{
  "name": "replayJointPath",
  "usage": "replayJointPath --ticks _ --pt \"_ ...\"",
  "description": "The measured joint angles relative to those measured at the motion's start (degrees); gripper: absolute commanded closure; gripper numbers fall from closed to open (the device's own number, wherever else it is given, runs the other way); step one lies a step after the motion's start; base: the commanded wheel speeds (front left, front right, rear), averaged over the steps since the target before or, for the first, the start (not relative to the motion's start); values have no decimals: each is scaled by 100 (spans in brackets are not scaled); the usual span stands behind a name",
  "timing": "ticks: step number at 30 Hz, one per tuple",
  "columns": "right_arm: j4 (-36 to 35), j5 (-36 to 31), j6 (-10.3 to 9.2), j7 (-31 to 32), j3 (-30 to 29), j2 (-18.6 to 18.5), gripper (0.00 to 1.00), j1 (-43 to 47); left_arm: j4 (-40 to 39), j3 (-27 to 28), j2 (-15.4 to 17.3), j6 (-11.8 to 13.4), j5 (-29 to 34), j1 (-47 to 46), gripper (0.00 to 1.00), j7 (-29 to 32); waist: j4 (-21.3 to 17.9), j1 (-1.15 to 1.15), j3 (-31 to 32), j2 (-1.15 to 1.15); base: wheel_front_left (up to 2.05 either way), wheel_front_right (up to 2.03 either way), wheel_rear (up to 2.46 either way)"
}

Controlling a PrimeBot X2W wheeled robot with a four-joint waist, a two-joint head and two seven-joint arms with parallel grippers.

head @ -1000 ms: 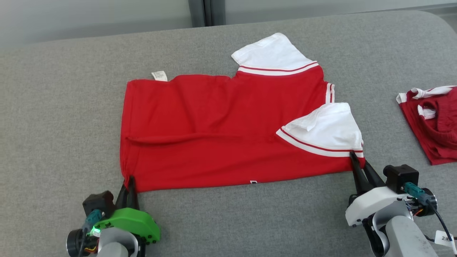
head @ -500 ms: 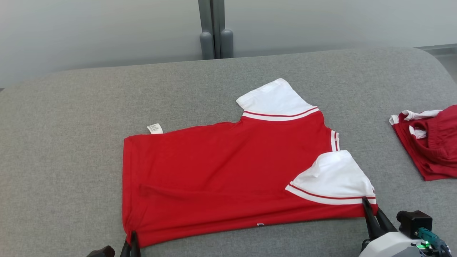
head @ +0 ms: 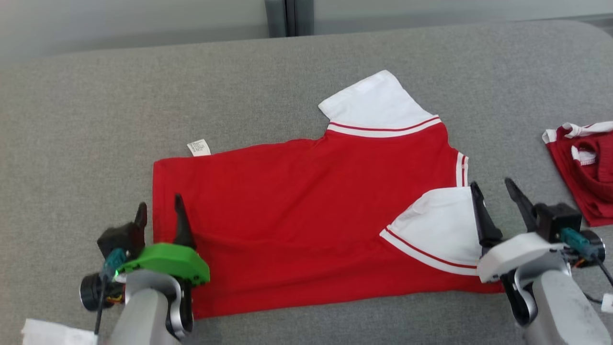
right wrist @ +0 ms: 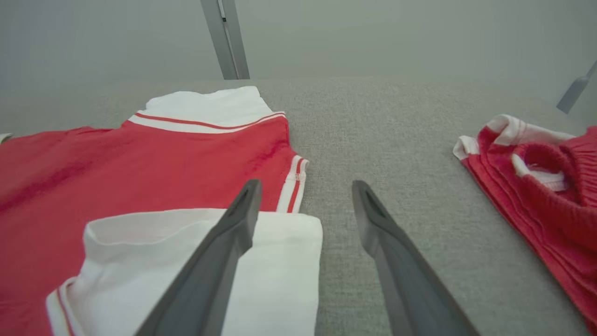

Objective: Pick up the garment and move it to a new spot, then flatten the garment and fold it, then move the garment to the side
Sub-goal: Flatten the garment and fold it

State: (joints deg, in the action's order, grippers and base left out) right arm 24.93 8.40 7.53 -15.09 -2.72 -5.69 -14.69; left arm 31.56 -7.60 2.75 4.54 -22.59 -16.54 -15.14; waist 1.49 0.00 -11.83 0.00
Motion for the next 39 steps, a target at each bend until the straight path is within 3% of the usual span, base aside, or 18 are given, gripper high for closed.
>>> replayJointPath --ticks 6,15,16,17,18,28,32,37,38,39 --pt "204 -38 0 0 465 -171 0 -857 906 274 74 -59 135 -1132 0 1 -45 0 -498 0 0 0 0" --pt "946 7 0 104 1074 -552 0 -2285 2000 332 166 -196 300 -2085 0 -13 -86 0 -1107 0 0 0 0" --pt "1042 22 0 159 1135 -589 0 -2497 2092 319 166 -247 300 -2175 9 -15 -75 0 -1169 0 0 0 0" --pt "1141 56 0 236 1195 -619 0 -2708 2156 250 160 -313 322 -2257 78 -30 -60 0 -1226 0 0 0 0" --pt "1249 65 0 342 1305 -662 0 -2935 2219 213 153 -399 332 -2329 100 -43 -37 0 -1281 0 0 0 0" --pt "2508 368 0 1276 1925 -884 0 -4586 2214 -409 38 -805 155 -2668 100 -57 490 0 -1595 0 0 0 0" --pt "3058 449 0 1560 1991 -922 0 -4946 1925 -904 37 -797 -246 -2638 100 -47 757 0 -1688 0 0 0 0" --pt "3481 731 -5 1825 2170 -898 0 -5190 1625 -1402 24 -612 -587 -2575 100 -30 1048 0 -1777 0 0 0 0" --pt "3543 766 -5 1836 2191 -918 19 -5249 1572 -1472 22 -568 -626 -2570 100 -30 1094 0 -1797 0 0 0 0" --pt "3577 771 -7 1837 2251 -927 76 -5290 1532 -1511 21 -546 -668 -2563 100 -30 1126 0 -1814 0 0 0 0"
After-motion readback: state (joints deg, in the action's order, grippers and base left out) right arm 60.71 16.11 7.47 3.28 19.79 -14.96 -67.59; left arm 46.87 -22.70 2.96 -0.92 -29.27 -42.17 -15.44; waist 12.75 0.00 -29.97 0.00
